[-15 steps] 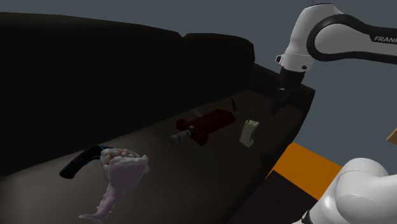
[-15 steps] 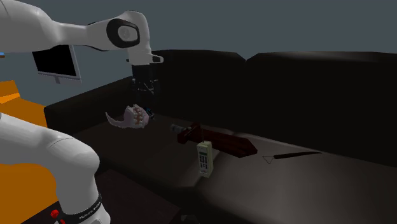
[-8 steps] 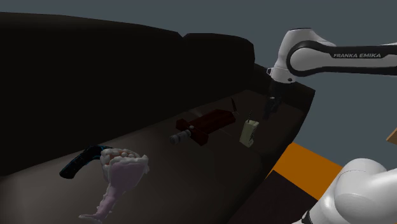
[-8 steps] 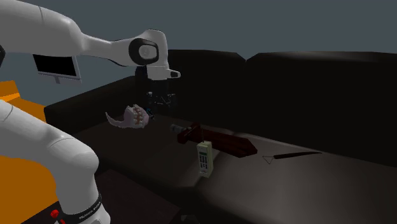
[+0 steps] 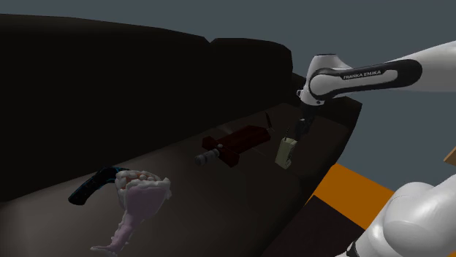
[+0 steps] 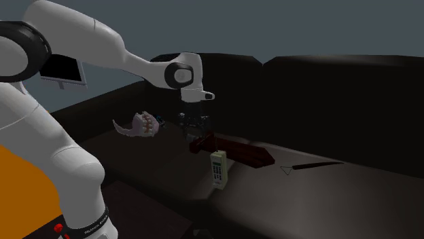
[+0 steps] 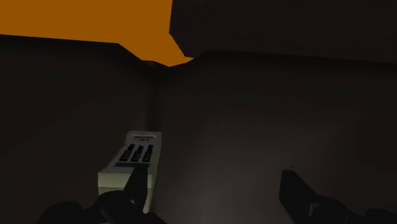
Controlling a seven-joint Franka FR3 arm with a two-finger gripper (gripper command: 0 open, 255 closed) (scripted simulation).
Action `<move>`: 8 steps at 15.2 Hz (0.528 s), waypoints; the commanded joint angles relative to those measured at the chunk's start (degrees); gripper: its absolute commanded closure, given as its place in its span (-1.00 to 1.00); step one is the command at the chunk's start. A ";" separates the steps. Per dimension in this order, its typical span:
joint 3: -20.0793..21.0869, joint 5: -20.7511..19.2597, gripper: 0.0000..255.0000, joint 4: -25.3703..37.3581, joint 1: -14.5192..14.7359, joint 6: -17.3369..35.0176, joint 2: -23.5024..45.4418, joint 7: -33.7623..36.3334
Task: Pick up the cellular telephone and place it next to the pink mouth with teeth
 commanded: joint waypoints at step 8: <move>-6.20 2.81 -1.00 6.85 -1.46 11.24 18.93 -9.50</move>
